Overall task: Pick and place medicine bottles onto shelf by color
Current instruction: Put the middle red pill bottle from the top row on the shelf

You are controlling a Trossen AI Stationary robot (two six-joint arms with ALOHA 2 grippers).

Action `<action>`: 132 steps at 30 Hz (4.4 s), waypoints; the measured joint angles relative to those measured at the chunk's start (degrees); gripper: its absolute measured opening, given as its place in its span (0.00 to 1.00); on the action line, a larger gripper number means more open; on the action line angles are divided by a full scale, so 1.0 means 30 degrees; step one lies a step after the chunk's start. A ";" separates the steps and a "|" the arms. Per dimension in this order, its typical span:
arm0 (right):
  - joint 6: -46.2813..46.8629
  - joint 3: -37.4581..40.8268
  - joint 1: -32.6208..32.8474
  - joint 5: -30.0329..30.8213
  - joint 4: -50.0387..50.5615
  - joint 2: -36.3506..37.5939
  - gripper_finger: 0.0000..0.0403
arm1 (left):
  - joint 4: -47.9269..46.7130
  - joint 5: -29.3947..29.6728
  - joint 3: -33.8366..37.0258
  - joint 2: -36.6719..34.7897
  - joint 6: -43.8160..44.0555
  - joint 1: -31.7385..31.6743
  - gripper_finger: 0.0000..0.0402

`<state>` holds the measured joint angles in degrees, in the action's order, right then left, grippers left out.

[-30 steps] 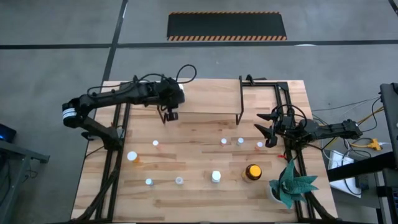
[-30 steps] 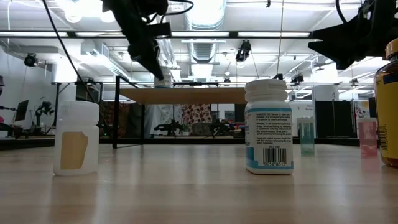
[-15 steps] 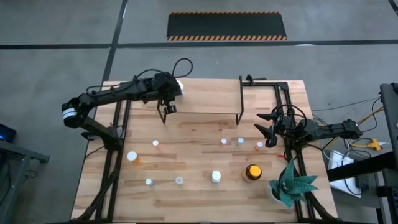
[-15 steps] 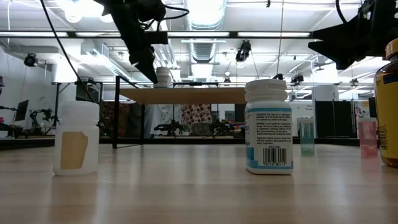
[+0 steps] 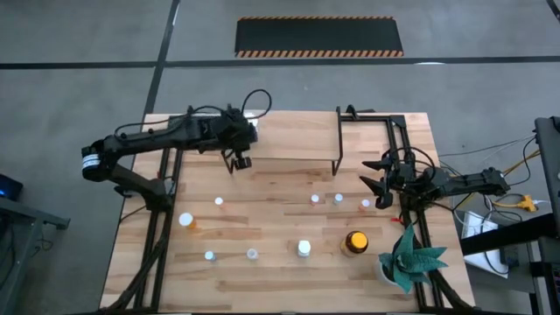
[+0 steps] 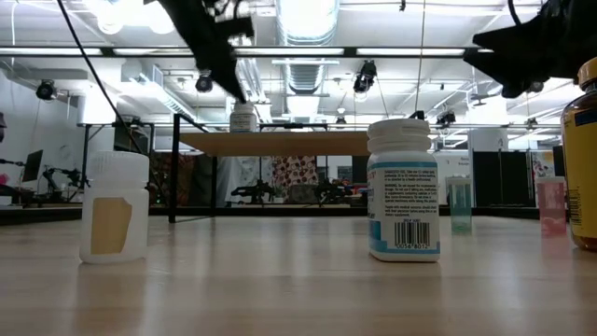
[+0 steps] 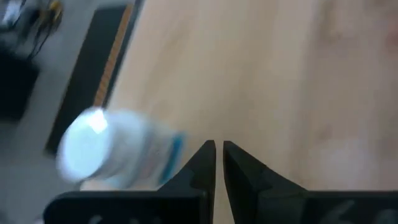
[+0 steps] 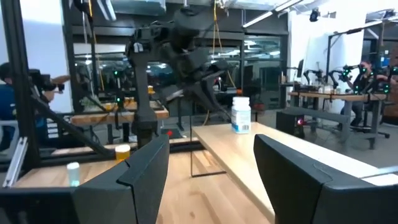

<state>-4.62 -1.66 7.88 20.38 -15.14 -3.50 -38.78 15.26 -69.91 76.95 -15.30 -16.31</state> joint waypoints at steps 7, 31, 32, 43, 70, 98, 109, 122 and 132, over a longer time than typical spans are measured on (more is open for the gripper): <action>-0.0498 -0.1398 0.0000 -0.0929 -0.0050 -0.0420 0.56 | 0.4422 -0.1352 0.0583 -0.0132 0.0790 0.4437 0.03; 0.0030 -1.1398 0.0036 -0.2455 0.6145 -1.1798 0.56 | 1.7228 0.2742 0.7449 -0.2886 -0.5059 0.7684 0.03; 0.0049 -1.1808 0.0037 -0.2455 0.6596 -1.2247 0.56 | 1.7419 0.2736 0.7666 -0.3128 -0.5074 0.7692 0.03; 0.0693 -1.5759 0.0036 -0.2455 1.1072 -1.7341 0.56 | 1.8772 0.2684 1.0101 -0.5505 -0.5077 0.7692 0.03; 0.2515 -2.1563 0.0036 -0.2860 2.0206 -2.6678 0.56 | 1.9130 0.2692 1.0890 -0.6354 -0.5175 0.7706 0.03; 0.2713 -2.1512 -0.0015 -0.2381 1.8483 -2.9743 0.66 | 1.9271 0.2699 1.0866 -0.6340 -0.5153 0.7692 0.03; 0.2329 -2.1512 -0.0015 -0.2267 1.8256 -3.0456 0.66 | 1.9265 0.2699 1.0892 -0.6340 -0.5168 0.7692 0.03; 0.2526 -2.1512 -0.0015 -0.2280 1.8353 -3.0882 0.35 | 1.9260 0.2699 1.0892 -0.6340 -0.5161 0.7706 0.03; 0.2533 -2.1539 -0.0015 -0.3151 1.8421 -3.0545 0.25 | 1.9253 0.2692 1.0899 -0.6340 -0.5146 0.7699 0.03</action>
<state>2.98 -66.27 7.84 10.93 40.12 -95.14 18.98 23.33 -37.21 57.93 -30.74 6.79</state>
